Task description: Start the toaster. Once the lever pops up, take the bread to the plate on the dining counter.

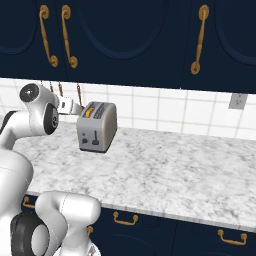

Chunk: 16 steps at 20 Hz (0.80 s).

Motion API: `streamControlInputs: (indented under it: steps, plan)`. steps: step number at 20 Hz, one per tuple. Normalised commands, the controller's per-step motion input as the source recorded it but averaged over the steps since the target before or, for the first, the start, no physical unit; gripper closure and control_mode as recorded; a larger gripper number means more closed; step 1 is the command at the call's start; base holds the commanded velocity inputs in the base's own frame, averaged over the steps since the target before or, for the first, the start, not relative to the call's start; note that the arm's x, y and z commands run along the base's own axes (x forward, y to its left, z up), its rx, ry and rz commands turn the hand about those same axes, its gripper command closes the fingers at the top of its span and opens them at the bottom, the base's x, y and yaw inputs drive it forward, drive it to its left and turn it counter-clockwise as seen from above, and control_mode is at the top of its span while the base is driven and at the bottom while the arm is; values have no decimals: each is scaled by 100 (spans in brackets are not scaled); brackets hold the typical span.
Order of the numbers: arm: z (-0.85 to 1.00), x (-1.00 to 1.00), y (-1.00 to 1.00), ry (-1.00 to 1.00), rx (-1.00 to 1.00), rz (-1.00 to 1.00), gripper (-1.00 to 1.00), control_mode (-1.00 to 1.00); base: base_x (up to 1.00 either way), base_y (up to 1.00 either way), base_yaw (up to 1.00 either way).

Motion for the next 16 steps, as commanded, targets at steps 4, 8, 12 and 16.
streamControlInputs:
  steps: [4, 8, 12, 16]
  plan:
    - [0, 0, 0, 0, 0, 0, -100, -100, 0, 0, 0]
    - [0, 0, 0, 0, 0, 0, -100, -100, 0, 0, 0]
    - [0, 0, 0, 0, 0, 0, -100, -100, 0, 0, 0]
    - [0, 0, 0, 0, 0, 0, -100, -100, 0, 0, 0]
